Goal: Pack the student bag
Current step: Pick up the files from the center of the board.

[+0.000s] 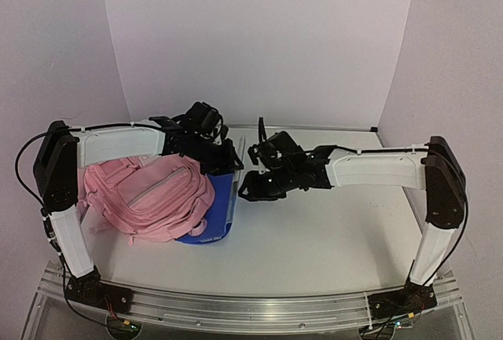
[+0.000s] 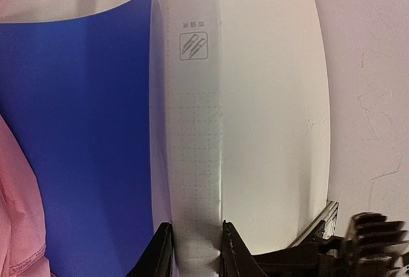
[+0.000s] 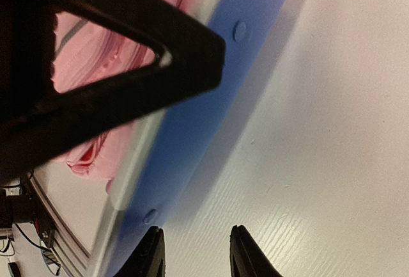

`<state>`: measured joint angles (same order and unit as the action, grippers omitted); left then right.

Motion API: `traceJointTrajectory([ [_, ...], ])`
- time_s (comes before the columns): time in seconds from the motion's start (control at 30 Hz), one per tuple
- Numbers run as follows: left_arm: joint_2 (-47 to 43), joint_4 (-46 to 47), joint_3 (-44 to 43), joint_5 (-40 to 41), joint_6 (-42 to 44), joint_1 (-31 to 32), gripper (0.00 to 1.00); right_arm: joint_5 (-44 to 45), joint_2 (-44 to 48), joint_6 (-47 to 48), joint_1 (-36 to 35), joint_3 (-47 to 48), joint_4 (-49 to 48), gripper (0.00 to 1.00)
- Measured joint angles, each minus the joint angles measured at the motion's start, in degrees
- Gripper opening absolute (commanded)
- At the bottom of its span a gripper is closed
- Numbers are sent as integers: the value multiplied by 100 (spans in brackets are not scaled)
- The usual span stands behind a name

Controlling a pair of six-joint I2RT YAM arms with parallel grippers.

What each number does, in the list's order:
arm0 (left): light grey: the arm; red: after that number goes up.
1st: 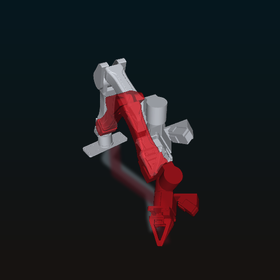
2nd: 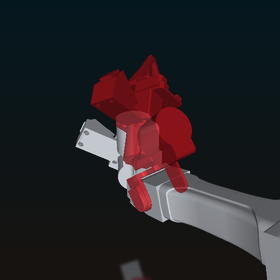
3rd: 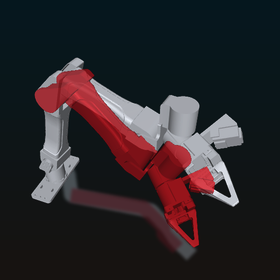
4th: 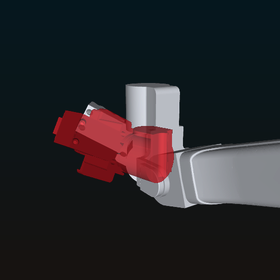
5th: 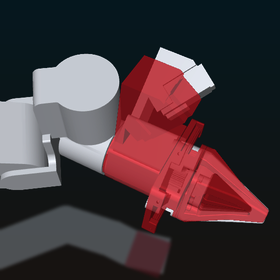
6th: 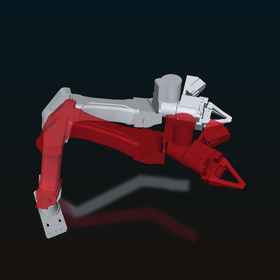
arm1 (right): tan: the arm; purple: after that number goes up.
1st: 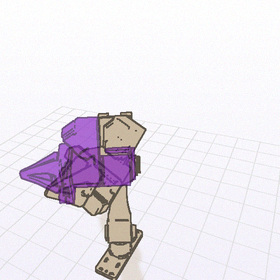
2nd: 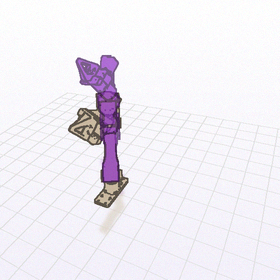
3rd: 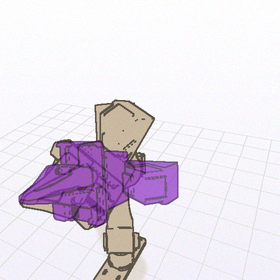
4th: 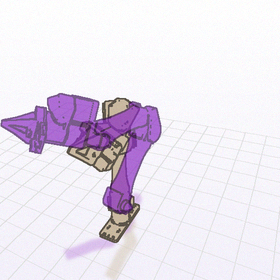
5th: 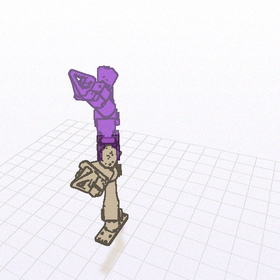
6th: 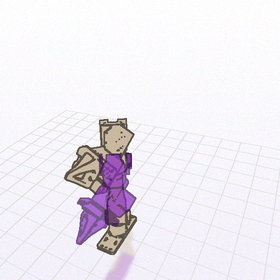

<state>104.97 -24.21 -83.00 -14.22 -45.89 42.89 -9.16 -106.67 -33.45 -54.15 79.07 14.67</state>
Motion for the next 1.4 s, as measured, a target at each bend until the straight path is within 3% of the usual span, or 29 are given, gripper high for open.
traceJointTrajectory([
  [0.23, 0, 4, 46, 2, 5, -26, 22, -71, -17, -572, 0, -642, -462, 52],
  [0.77, -2, 22, 138, -4, 66, -111, 22, 252, 829, -1193, -100, -1010, -793, 76],
  [1.17, -2, 25, 138, -4, 67, -111, 23, 221, 37, -1259, -455, -586, -943, 77],
  [1.33, -2, 28, 140, -4, 66, -111, 22, 344, -326, -1370, -556, -345, -1003, 65],
  [1.4, -2, 33, 152, 0, 66, -111, 23, 450, -467, -1457, -605, -262, -1039, 51],
])
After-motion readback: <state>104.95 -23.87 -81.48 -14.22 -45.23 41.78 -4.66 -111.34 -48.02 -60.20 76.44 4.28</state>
